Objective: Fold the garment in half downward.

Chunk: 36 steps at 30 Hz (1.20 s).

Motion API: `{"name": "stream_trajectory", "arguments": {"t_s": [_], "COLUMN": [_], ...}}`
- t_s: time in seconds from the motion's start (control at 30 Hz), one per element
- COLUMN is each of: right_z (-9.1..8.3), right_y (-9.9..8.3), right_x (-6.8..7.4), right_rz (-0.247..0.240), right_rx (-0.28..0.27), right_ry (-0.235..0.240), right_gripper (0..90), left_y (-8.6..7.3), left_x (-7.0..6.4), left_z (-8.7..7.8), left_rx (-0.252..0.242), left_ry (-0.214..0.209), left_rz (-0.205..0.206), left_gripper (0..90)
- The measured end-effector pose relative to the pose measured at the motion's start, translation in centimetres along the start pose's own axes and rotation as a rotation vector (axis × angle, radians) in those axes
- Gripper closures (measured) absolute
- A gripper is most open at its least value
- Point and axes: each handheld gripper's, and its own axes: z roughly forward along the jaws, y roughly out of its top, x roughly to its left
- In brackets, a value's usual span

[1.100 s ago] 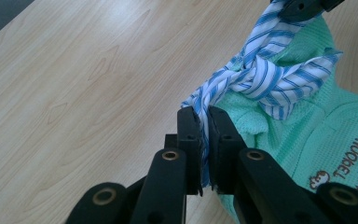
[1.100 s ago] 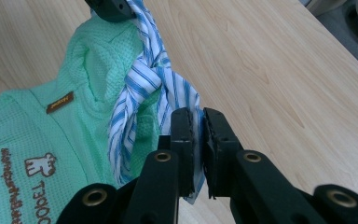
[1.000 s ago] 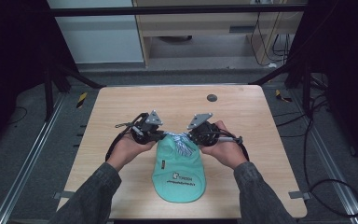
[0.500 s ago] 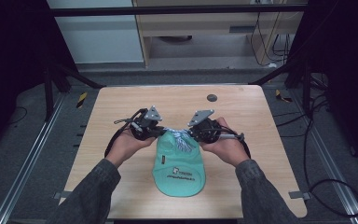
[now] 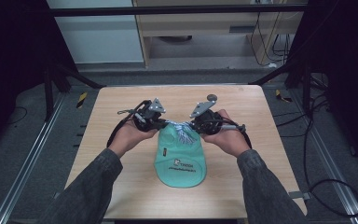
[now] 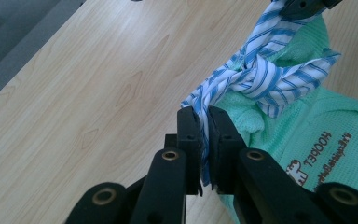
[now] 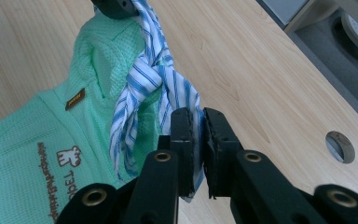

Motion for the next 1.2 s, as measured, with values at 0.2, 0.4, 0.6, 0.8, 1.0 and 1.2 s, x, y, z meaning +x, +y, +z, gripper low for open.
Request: {"name": "stream_trajectory", "arguments": {"t_s": [0.2, 0.4, 0.6, 0.8, 1.0, 1.2], "right_z": [-0.1, 0.1, 0.8, 1.4, 1.7, 1.9], "right_y": [0.8, 1.3, 1.3, 1.0, 0.9, 0.3], "right_x": [-0.8, -1.2, -1.4, -1.7, -2.1, -2.9], "right_rz": [-0.009, -0.015, -0.018, -0.013, -0.007, 0.014], "right_rx": [-0.001, 0.003, 0.016, 0.025, 0.015, 0.015], "right_ry": [-0.017, -0.024, -0.03, -0.03, -0.032, -0.039], "right_gripper": [82.9, 82.9, 82.9, 83.0, 82.9, 82.9], "left_y": [0.7, 1.0, 0.9, 0.9, 1.3, 1.9], "left_x": [0.4, 1.1, 1.3, 1.7, 2.4, 2.3], "left_z": [-0.2, -0.2, 0.2, 0.9, 1.6, 2.1], "left_rx": [-0.009, -0.01, -0.008, 0.005, 0.014, 0.012], "left_ry": [0.016, 0.025, 0.028, 0.028, 0.02, 0.027], "left_rz": [0.004, 0.003, -0.001, 0.001, -0.023, -0.011], "left_gripper": [84.7, 84.6, 84.6, 84.6, 84.6, 84.6]}}
